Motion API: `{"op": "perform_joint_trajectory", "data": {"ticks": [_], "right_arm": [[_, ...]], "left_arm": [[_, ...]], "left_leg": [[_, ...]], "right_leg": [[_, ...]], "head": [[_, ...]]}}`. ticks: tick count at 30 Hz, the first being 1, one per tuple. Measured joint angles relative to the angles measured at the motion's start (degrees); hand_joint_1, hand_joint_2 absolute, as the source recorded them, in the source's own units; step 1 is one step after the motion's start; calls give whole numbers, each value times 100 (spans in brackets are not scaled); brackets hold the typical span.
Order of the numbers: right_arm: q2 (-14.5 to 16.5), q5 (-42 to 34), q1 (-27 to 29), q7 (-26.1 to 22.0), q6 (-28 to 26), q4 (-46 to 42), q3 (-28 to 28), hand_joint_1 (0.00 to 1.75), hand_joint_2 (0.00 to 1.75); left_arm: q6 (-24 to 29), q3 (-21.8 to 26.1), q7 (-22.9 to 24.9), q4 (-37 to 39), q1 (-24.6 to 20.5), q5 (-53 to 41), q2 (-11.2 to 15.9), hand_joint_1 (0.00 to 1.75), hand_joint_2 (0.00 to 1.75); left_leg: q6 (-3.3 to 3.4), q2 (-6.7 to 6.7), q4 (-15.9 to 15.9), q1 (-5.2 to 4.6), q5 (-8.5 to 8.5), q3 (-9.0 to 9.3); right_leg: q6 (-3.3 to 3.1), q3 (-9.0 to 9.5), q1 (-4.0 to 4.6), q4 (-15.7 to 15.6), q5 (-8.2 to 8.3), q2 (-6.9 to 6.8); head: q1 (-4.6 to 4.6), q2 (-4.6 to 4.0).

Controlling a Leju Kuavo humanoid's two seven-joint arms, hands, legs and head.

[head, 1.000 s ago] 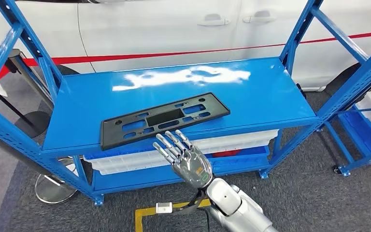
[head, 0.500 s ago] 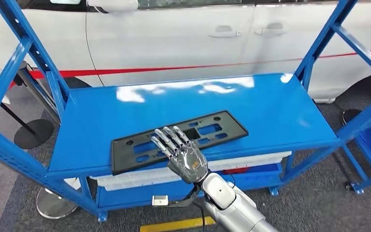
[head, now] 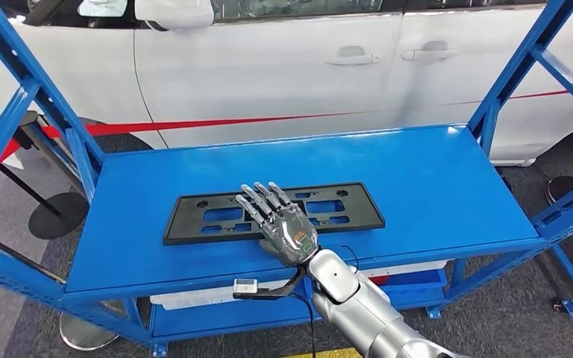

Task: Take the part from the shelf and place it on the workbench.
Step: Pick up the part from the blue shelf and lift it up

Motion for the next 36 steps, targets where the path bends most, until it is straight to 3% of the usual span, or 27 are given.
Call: {"op": "perform_joint_trajectory", "data": {"ticks": [3, 4, 5, 6, 8, 10, 13, 15, 16, 19, 20, 21, 23, 25, 26, 30, 32, 34, 35, 36], "right_arm": [[27, 209, -43, 71, 244, 32, 21, 0, 175], [29, 302, -51, 103, 361, 47, 42, 0, 175], [31, 390, -67, 142, 489, 65, 72, 0, 175], [32, 466, -99, 177, 618, 90, 112, 0, 175], [41, 567, -222, 240, 857, 170, 200, 0, 175], [53, 584, -386, 284, 1042, 293, 278, 0, 175], [85, 541, -618, 355, 1325, 527, 341, 0, 175], [105, 494, -795, 432, 1522, 702, 357, 0, 175], [109, 472, -888, 479, 1613, 794, 362, 0, 175], [108, 421, -1090, 647, 1817, 1071, 368, 0, 175], [109, 400, -1133, 713, 1844, 1140, 364, 43, 175], [110, 374, -1171, 786, 1851, 1193, 356, 86, 175], [120, 316, -1241, 952, 1852, 1275, 314, 174, 175], [145, 232, -1307, 1104, 1865, 1362, 244, 175, 175], [163, 172, -1335, 1158, 1882, 1409, 200, 175, 175], [240, -41, -1399, 1206, 1917, 1565, 21, 175, 175], [280, -65, -1431, 1205, 1917, 1630, -18, 175, 175], [301, -88, -1443, 1205, 1919, 1698, -37, 175, 175], [309, -117, -1439, 1203, 1919, 1729, -57, 175, 175], [318, -153, -1438, 1201, 1919, 1754, -83, 175, 175]], "left_arm": [[-13, 0, -5, 0, -9, -1, 14, 0, 0], [-24, 0, -12, 0, 0, 0, 20, 0, 0], [-39, 0, -20, 0, 10, 0, 25, 0, 0], [-52, 0, -27, 0, 19, 0, 29, 0, 0], [-71, 0, -39, 0, 18, -2, 39, 0, 0], [-77, 0, -45, 0, -1, -2, 48, 0, 0], [-78, 0, -46, 0, -3, 9, 48, 0, 0], [-79, 0, -44, 0, -3, 16, 42, 0, 0], [-82, 0, -43, 0, -8, 16, 39, 0, 0], [-101, -1, -36, 0, -9, 6, 40, 0, 0], [-112, -1, -32, 0, -6, -1, 40, 0, 0], [-125, -2, -27, 0, -4, -8, 40, 0, 0], [-153, -5, -9, 0, -7, -20, 40, 0, 0], [-164, -10, 13, 0, -18, -28, 40, 0, 0], [-164, -11, 24, 0, -22, -31, 40, 0, 0], [-163, -13, 33, 0, -40, -26, 40, 0, 0], [-162, -13, 33, 0, -51, -24, 40, 0, 0], [-159, -13, 41, 0, -50, -19, 42, 0, 0], [-154, -13, 53, 0, -44, -15, 42, 0, 0], [-147, -13, 66, 0, -39, -10, 42, 0, 0]], "left_leg": [[-21, 10, 956, 8, -506, -530], [-38, 11, 1217, 9, -597, -703], [-46, 12, 1283, 9, -569, -790], [-49, 12, 1141, 9, -427, -779], [-19, 13, 407, 4, 58, -548], [36, 12, -156, -21, 284, -370], [143, 16, -273, -27, 357, -341], [198, 26, -314, 3, 407, -319], [217, 31, -333, 17, 418, -308], [236, 33, -332, 22, 403, -299], [233, 32, -329, 25, 391, -289], [224, 31, -327, 30, 377, -272], [191, 25, -325, 40, 338, -217], [136, 20, -320, 27, 299, -189], [105, 21, -323, 22, 285, -187], [-29, 33, -255, 39, 185, -183], [-56, 34, 260, 48, -90, -426], [-76, 33, 1040, 47, -395, -853], [-82, 33, 1282, 47, -429, -1008], [-81, 33, 1321, 47, -356, -1064]], "right_leg": [[-54, 27, 18, -8, -22, -9], [-63, 28, 30, -6, -34, -8], [-67, 33, 39, -2, -47, -2], [-64, 41, 46, 5, -58, 8], [-44, 54, 54, 34, -89, 26], [0, 33, 70, 73, -111, 37], [91, -2, 80, 93, -130, 40], [162, -59, 69, 240, -232, 24], [201, -169, 54, 468, -360, 14], [301, -741, -31, 1529, -770, -8], [322, -851, -54, 1687, -758, -16], [334, -845, -73, 1617, -635, -25], [332, -531, -100, 895, -197, -50], [304, -220, -80, 223, 45, -61], [282, -168, -63, 94, 53, -59], [139, -100, -57, 3, 39, -34], [70, -52, -61, -42, 36, -38], [32, -47, -37, -35, 15, -38], [24, -45, -26, -26, 2, -34], [24, -42, -18, -13, -11, -29]], "head": [[-2, 0], [-2, 0], [-2, 0], [-2, 0], [-2, 0], [-2, 0], [-2, 0], [0, 0], [1, 0], [1, 0], [1, 0], [1, 0], [2, 0], [2, 0], [1, 0], [-1, 0], [-2, 0], [-2, 0], [-2, 0], [-2, 0]]}}
